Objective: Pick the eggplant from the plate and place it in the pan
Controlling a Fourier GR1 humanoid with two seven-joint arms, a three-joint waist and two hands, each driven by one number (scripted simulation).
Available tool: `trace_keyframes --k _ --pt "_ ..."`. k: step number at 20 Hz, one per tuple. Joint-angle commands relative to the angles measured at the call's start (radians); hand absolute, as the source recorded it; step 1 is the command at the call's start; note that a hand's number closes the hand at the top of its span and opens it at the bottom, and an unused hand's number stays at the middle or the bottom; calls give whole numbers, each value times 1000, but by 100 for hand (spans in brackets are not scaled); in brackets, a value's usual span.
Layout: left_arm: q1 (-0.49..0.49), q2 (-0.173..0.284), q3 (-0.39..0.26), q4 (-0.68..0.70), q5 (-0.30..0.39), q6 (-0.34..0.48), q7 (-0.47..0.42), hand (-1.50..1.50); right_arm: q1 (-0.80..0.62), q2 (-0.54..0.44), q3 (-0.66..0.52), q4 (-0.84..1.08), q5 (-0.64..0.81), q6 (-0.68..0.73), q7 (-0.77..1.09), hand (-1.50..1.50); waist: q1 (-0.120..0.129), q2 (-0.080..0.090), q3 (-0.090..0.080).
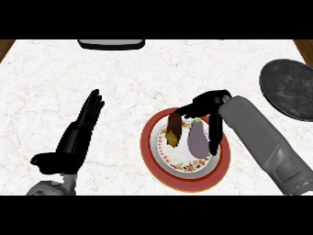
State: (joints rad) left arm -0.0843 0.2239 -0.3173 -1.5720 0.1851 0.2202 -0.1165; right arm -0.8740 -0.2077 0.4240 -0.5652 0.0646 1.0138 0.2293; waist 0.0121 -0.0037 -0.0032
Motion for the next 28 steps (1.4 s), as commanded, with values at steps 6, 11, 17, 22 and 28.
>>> trace_keyframes --k 6,11,17,22,28 --pt "35 -42 -7 -13 -49 -8 3 0 44 39 -43 69 92 -36 -59 -150 2 6 4" --pt "6 -58 15 14 -40 -31 -9 0 100 58 -19 52 143 -61 -89 -150 3 9 4" --pt "-18 -64 40 84 -51 -34 -27 0 139 98 19 13 175 -42 -66 -150 -10 8 3" --pt "31 -45 37 18 -45 -51 -29 0 189 64 107 -74 258 -31 -212 150 4 10 4" --pt "-6 -58 45 44 -54 -49 -8 0 183 50 96 -93 285 -50 -244 150 -3 7 4"
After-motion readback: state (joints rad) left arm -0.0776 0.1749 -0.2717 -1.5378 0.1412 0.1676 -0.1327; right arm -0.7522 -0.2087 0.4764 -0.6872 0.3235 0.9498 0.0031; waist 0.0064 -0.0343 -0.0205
